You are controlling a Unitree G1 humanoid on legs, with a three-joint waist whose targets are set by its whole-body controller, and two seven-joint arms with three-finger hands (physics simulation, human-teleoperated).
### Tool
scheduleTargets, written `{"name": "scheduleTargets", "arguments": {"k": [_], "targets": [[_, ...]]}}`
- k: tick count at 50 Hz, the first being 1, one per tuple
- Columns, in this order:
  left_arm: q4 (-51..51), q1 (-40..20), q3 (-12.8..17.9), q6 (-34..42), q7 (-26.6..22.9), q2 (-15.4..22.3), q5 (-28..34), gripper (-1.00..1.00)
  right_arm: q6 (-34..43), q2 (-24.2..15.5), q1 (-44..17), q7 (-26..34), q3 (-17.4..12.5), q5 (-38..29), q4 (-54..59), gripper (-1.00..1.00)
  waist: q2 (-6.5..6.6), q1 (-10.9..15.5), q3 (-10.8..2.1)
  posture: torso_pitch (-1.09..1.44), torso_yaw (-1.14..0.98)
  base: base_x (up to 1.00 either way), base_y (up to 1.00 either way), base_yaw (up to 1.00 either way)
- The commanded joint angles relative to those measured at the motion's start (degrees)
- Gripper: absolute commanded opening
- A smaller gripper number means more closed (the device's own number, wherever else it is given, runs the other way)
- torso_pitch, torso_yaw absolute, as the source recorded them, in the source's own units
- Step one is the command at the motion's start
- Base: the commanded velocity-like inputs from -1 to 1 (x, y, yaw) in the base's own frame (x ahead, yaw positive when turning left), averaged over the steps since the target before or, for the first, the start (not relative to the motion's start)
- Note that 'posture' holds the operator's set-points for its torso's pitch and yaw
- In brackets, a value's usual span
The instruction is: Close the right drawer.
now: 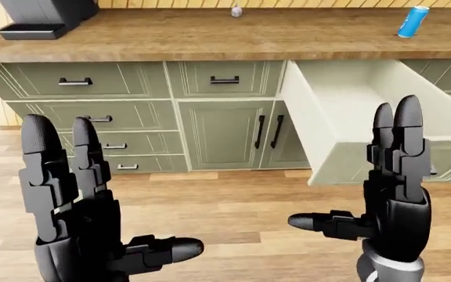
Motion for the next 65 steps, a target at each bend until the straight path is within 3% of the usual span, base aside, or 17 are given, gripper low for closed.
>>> {"name": "scheduleTargets", "arguments": {"k": [1, 8, 10, 18, 24, 29, 32, 42, 44, 46, 47, 51, 57, 59, 61, 62, 65], "targets": [[-1.56, -0.42, 0.05, -1.04, 0.02, 0.05, -0.05, 1.00, -0.63, -0.22, -0.51, -0.03, -0.88, 2.14, -2.63, 1.00, -0.05, -0.06, -0.50, 0.00, 0.00, 0.00, 0.00, 0.00], [-0.55, -0.69, 0.17, -1.59, 0.01, 0.04, 0.02, 1.00, -2.76, 0.64, 2.16, 1.87, 1.57, 1.99, -4.95, 1.00, 0.27, -0.32, -1.07, 0.00, 0.00, 0.00, 0.00, -0.02], [-0.24, -0.73, 0.20, -1.81, 0.00, 0.03, 0.05, 1.00, -2.65, 0.68, 2.09, 1.76, 1.84, 1.84, -4.88, 1.00, 0.52, -0.31, 0.71, 0.00, 0.00, 0.00, 0.00, -0.21], [0.24, -0.41, 0.19, -2.65, -0.17, 0.05, -0.15, 1.00, -3.53, 0.62, 2.88, 1.53, 2.53, 1.39, -4.70, 1.00, 0.61, -0.96, 1.47, 0.00, 0.00, 0.00, 0.00, -0.21], [0.13, -0.43, 0.12, -2.48, -0.21, 0.09, -0.14, 1.00, -3.50, 0.50, 2.81, 1.18, 2.68, 1.14, -4.49, 1.00, 2.52, -0.39, 2.04, 0.00, 0.00, 0.00, 0.00, -0.21], [-0.03, -0.37, 0.06, -2.43, -0.30, 0.10, -0.25, 1.00, -3.92, 0.48, 3.31, 1.09, 3.03, 1.12, -4.51, 1.00, 0.84, -0.29, 1.51, 0.00, 0.00, 0.00, 0.00, -0.22], [0.09, -0.27, 0.02, -2.67, -0.34, 0.10, -0.25, 1.00, -4.17, 0.47, 3.54, 0.96, 2.99, 1.13, -4.44, 1.00, -2.25, -0.25, 0.83, 0.00, 0.00, 0.00, 0.00, -0.34], [0.30, -0.03, -0.29, -3.14, -0.36, 0.19, -0.21, 1.00, -4.58, 0.59, 4.54, 1.10, 3.15, 1.05, -4.93, 1.00, 0.62, -0.55, 2.16, 0.00, 0.00, 0.00, 0.00, -0.34], [0.36, -0.06, -0.34, -3.07, -0.38, 0.21, -0.21, 1.00, -4.69, 0.64, 4.60, 1.03, 3.26, 0.91, -4.83, 1.00, 2.13, -0.41, 2.30, 0.00, 0.00, 0.00, 0.00, -0.34], [0.26, 0.05, -0.36, -3.09, -0.39, 0.24, -0.22, 1.00, -5.00, 0.71, 4.95, 0.93, 3.46, 0.77, -4.85, 1.00, 5.52, -0.20, 1.26, 0.00, 0.00, 0.00, 0.00, -0.34], [0.32, 0.04, -0.37, -3.13, -0.42, 0.25, -0.24, 1.00, -4.85, 0.66, 4.73, 0.92, 3.47, 0.66, -4.65, 1.00, 4.03, 0.33, 1.33, 0.00, 0.00, 0.00, 0.00, -0.34], [0.10, 0.13, -0.46, -3.08, -0.45, 0.30, -0.27, 1.00, -4.87, 0.54, 4.46, 0.79, 3.55, 0.61, -4.29, 1.00, 3.53, 0.10, 1.53, 0.00, 0.00, 0.00, 0.00, -0.34], [0.58, -0.20, -0.19, -3.11, -0.32, 0.23, -0.43, 1.00, -5.00, 0.46, 4.22, 0.59, 3.54, 0.49, -3.63, 1.00, 0.41, 0.20, 1.53, 0.00, 0.00, 0.00, 0.00, -0.34], [0.72, -0.14, -0.15, -3.29, -0.31, 0.20, -0.37, 1.00, -5.15, 0.54, 4.40, 0.34, 3.47, 0.42, -3.59, 1.00, -1.44, 0.19, 1.34, 0.00, 0.00, 0.00, 0.00, -0.34], [0.60, -0.07, -0.28, -3.26, -0.34, 0.18, -0.27, 1.00, -4.95, 0.38, 4.10, 0.45, 3.23, 0.74, -3.43, 1.00, -5.09, -0.36, -0.07, 0.00, 0.00, 0.00, 0.00, -0.25], [0.63, -0.12, -0.25, -3.27, -0.33, 0.20, -0.31, 1.00, -4.91, 0.40, 4.06, 0.47, 3.26, 0.70, -3.45, 1.00, -2.10, -0.95, 1.02, 0.00, 0.00, 0.00, 0.00, -0.24], [0.28, -0.09, -0.29, -2.96, -0.33, 0.22, -0.33, 1.00, -5.29, 0.49, 4.55, 0.46, 3.47, 0.57, -3.57, 1.00, -1.98, -1.07, 0.73, 0.00, 0.00, 0.00, 0.00, -0.24]]}}
